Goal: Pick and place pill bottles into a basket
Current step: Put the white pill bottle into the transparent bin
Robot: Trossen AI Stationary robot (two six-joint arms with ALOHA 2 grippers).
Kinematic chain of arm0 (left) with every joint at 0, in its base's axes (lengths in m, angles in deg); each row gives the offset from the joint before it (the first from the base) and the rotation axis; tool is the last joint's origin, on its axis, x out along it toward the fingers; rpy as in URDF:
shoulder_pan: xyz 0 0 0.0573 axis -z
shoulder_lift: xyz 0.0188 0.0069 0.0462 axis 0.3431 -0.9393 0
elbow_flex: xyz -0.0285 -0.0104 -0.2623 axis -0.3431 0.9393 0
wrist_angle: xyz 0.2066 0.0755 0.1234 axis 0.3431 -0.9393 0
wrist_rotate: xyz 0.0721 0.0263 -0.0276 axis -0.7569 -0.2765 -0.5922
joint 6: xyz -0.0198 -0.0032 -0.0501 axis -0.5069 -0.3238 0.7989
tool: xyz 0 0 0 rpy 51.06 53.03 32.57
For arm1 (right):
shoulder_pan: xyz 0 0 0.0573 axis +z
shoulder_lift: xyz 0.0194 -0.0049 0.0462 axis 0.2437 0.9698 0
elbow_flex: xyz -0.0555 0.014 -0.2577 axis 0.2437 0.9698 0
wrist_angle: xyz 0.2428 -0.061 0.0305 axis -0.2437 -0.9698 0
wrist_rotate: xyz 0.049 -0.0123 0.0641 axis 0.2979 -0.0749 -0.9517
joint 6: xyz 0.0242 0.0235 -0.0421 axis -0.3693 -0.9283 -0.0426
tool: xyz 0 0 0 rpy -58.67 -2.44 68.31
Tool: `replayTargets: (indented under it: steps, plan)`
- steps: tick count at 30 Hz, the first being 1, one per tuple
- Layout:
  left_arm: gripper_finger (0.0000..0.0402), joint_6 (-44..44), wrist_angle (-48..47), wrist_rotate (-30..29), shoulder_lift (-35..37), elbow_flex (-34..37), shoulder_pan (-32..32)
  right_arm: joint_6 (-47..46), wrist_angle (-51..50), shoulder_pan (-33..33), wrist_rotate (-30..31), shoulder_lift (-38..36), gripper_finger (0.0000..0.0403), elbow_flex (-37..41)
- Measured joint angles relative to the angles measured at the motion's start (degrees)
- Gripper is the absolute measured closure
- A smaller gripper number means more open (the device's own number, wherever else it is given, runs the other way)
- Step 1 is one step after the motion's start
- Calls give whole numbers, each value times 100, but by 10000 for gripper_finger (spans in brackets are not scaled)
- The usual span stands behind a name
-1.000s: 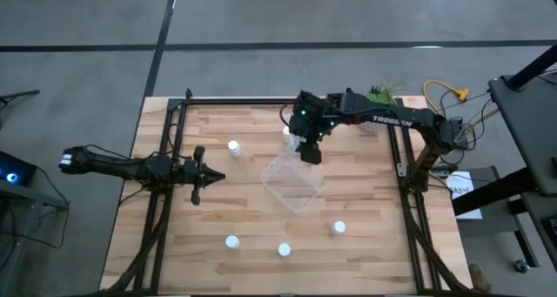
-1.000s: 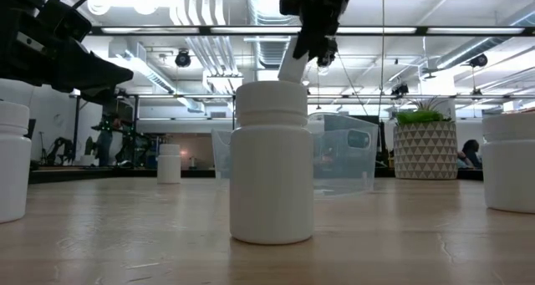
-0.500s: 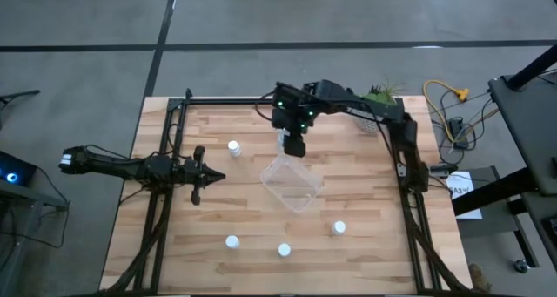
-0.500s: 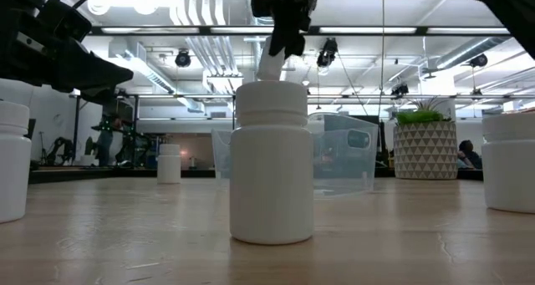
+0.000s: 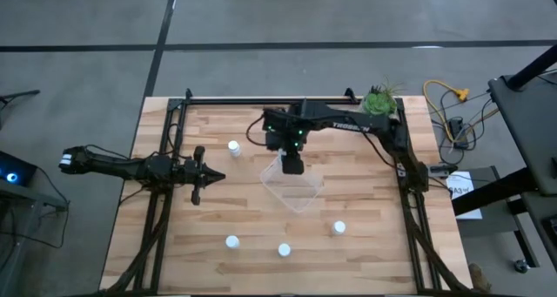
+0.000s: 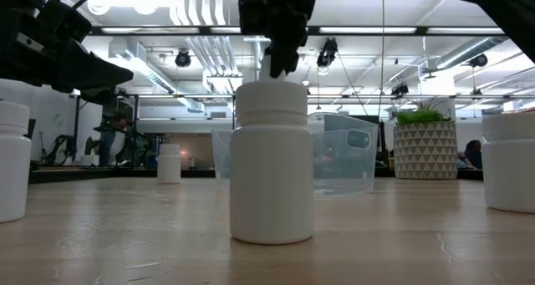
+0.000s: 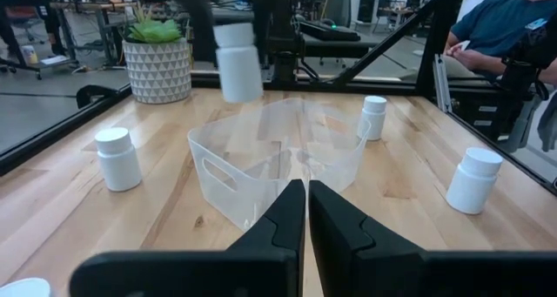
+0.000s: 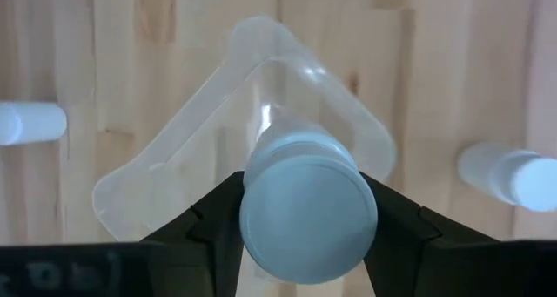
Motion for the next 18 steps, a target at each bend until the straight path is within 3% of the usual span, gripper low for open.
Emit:
replayTargets:
  steps: [18]
  plan:
    - [402, 4, -7, 0, -23, 0, 0, 39, 1032, 33, 46, 0, 236, 1123]
